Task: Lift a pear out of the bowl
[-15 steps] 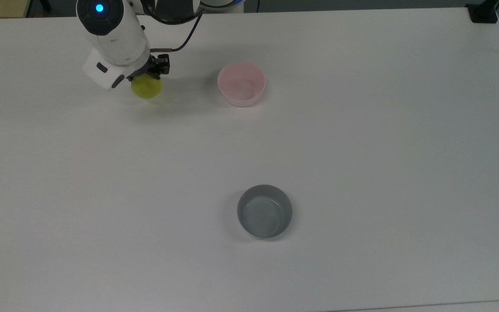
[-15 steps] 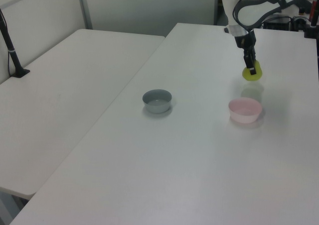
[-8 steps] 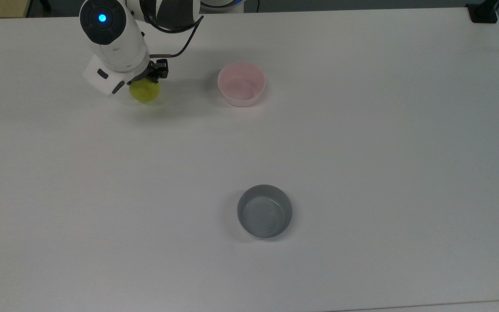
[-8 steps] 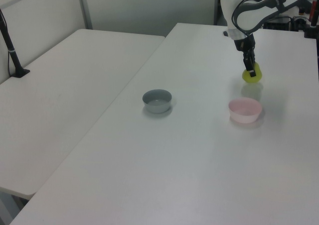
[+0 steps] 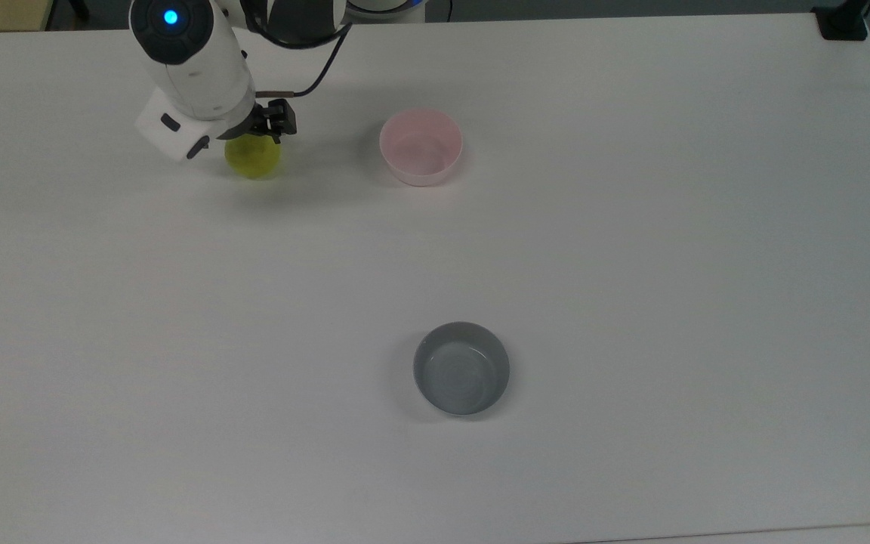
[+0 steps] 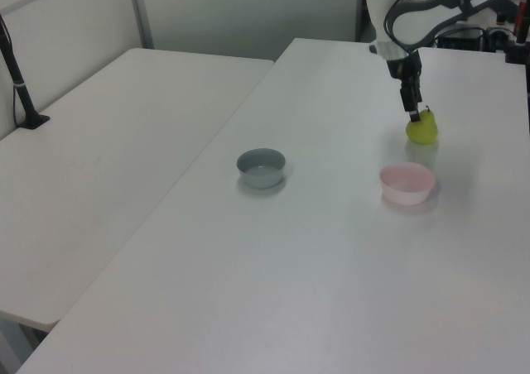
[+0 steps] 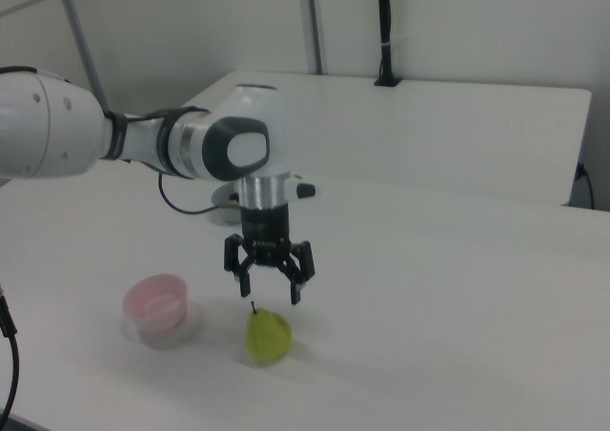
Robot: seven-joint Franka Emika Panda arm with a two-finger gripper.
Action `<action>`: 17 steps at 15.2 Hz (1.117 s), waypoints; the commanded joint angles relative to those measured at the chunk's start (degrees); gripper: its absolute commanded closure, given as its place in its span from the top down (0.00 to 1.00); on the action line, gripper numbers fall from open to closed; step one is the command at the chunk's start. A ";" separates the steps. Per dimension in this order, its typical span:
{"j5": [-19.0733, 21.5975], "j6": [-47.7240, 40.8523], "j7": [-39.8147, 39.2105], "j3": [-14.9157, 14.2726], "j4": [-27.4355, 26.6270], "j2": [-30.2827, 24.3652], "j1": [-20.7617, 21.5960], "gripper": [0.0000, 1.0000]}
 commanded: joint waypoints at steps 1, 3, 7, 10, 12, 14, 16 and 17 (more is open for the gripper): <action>0.02 -5.24 5.48 0.83 5.30 -4.41 3.60 1.00; 0.63 -5.86 7.94 0.83 7.42 -6.34 6.32 1.00; 5.81 -6.30 16.02 0.91 12.08 -9.16 10.55 1.00; 6.08 -6.65 21.74 0.91 13.84 -9.86 12.31 1.00; 6.52 -6.48 22.01 0.74 13.84 -11.27 12.05 1.00; 7.84 -6.65 22.45 0.39 13.76 -12.32 11.88 1.00; 7.84 -7.61 22.45 0.12 13.84 -12.33 11.70 1.00; 7.93 -7.97 22.19 0.04 13.84 -12.33 11.61 1.00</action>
